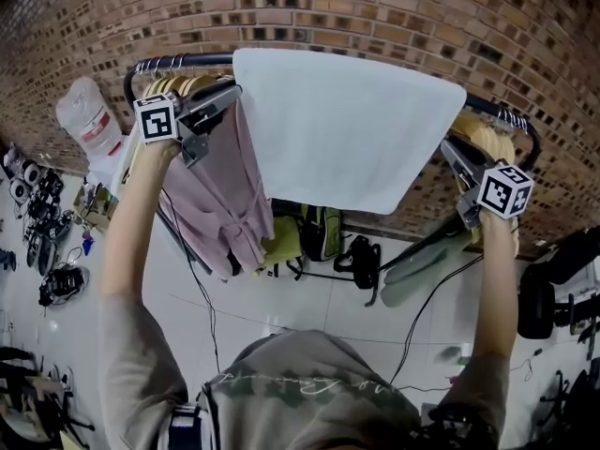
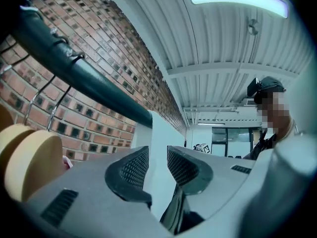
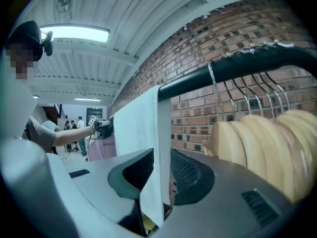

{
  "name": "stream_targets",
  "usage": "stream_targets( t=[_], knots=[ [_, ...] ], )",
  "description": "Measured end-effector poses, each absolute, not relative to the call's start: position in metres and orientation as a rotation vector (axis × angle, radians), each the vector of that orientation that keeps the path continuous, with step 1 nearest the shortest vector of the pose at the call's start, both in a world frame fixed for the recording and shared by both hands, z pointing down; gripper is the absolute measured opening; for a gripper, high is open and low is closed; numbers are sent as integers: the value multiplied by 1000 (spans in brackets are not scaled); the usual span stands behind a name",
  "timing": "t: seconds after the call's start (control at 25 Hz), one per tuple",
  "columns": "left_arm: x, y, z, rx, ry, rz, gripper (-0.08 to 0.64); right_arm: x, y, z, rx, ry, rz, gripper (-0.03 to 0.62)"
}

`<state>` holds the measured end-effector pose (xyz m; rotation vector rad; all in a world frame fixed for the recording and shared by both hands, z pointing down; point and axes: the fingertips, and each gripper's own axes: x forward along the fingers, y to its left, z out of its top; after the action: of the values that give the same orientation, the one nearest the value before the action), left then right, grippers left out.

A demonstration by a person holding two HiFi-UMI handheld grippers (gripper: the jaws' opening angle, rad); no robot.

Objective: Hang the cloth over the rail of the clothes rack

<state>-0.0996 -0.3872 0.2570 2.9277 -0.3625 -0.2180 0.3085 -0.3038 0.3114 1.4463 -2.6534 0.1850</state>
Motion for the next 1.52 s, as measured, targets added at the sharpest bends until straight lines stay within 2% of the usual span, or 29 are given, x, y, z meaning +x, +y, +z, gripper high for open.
stream_targets(
  t=[0.12,0.28,0.36,0.64,1.04,1.24,1.52],
  knots=[
    [-99,-389,266,2917,-371,-195,144,309,-307,318,1441,-2661,180,86],
    [-100,-390,277,2896,-366,-202,144,302,-311,329,1413,-2710,195,88],
    [-100,-390,284,2889,-365,-193,144,298,-314,336,1395,-2716,203,124],
    [-100,-393,313,2869,-393,-151,144,299,-322,342,1398,-2743,37,123],
    [-87,-396,354,2898,-335,32,144,284,-321,351,1317,-2744,46,123],
    [-85,-403,366,2863,-346,0,144,291,-320,355,1335,-2759,72,123],
    [-74,-401,388,2884,-323,102,144,288,-325,372,1301,-2795,84,123]
  ],
)
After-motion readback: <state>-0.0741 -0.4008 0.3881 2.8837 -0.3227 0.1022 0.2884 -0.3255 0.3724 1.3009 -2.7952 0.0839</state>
